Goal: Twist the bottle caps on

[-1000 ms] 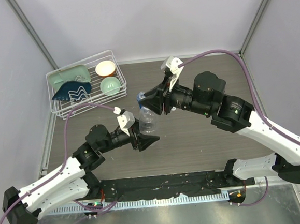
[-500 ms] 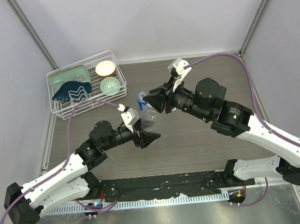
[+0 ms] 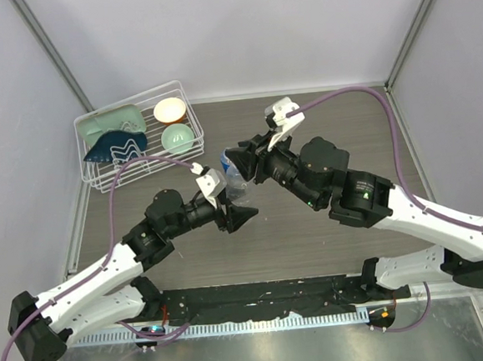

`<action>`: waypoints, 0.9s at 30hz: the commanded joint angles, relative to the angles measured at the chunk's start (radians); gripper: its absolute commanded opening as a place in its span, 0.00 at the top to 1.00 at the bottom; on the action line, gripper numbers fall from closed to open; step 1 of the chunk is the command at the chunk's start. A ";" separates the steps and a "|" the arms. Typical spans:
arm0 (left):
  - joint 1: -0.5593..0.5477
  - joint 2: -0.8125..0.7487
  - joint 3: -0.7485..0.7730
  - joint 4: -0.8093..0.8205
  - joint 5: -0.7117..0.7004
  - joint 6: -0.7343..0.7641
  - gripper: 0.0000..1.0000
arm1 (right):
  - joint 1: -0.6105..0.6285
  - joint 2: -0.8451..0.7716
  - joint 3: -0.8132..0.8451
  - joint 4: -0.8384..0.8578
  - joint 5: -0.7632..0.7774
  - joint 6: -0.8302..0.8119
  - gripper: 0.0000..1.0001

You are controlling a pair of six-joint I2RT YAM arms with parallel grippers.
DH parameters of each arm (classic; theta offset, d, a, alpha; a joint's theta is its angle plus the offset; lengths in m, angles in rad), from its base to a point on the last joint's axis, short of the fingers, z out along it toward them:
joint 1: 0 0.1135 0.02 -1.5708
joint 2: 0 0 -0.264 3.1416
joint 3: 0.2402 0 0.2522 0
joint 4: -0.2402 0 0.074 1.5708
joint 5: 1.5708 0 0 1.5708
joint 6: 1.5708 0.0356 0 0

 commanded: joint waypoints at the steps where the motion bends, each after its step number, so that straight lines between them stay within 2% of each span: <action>1: 0.023 -0.006 0.141 0.218 -0.122 0.013 1.00 | 0.074 0.080 -0.012 -0.217 0.038 0.034 0.97; 6: 0.025 -0.007 0.141 0.221 -0.150 0.026 1.00 | 0.108 0.084 -0.005 -0.223 0.097 0.013 0.97; 12: 0.028 -0.018 0.129 0.213 -0.145 0.028 1.00 | 0.113 0.067 0.012 -0.231 0.072 -0.030 0.81; 16: 0.029 -0.026 0.122 0.193 -0.094 0.039 1.00 | 0.113 0.084 0.055 -0.266 0.036 -0.075 0.70; 20: 0.029 -0.026 0.127 0.148 -0.043 0.042 1.00 | 0.113 0.104 0.101 -0.299 0.019 -0.095 0.65; 27: 0.032 -0.024 0.130 0.123 -0.044 0.036 1.00 | 0.114 0.106 0.106 -0.303 0.017 -0.104 0.59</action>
